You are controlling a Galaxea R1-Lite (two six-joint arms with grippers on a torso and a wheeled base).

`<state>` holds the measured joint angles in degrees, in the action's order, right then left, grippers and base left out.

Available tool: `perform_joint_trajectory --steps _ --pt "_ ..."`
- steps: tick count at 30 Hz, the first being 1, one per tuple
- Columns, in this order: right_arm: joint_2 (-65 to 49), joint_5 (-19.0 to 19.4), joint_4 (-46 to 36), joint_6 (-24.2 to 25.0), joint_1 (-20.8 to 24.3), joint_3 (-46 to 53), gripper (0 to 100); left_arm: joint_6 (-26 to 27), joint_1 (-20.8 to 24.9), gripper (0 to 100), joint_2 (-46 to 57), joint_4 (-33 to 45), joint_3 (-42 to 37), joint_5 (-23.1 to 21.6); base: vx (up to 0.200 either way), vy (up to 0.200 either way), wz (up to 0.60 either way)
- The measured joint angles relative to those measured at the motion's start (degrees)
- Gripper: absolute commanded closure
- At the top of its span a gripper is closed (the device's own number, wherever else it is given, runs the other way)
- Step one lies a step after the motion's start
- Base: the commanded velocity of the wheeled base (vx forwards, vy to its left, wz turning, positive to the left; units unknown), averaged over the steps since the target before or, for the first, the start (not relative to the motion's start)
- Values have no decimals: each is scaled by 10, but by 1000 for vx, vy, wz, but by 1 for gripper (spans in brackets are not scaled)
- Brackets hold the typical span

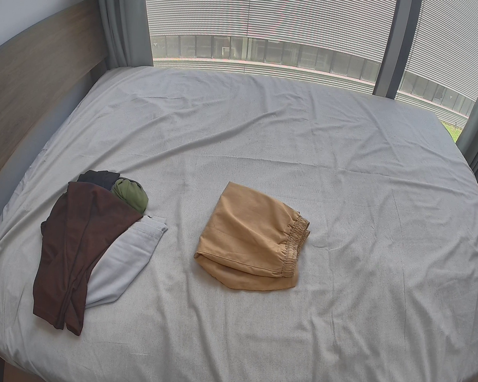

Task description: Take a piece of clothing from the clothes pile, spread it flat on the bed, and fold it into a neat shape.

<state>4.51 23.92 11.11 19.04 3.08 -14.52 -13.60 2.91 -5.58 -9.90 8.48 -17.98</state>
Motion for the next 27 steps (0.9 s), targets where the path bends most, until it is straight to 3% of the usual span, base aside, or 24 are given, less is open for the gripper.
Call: perform_joint_trajectory --steps 7,15,22,27 --pt "-7 0 0 0 -1 -7 0 29 -28 0 32 58 0 0 0 0 0" --pt "-9 1 3 -40 -1 -29 0 128 -30 0 46 62 -22 8 0 0 0" --pt "-20 -1 -51 -86 -30 -66 0 173 -31 0 47 25 -53 54 0 0 0" --pt "-26 -34 -91 -111 -35 -81 0 177 -31 0 47 -4 -71 67 0 0 0"
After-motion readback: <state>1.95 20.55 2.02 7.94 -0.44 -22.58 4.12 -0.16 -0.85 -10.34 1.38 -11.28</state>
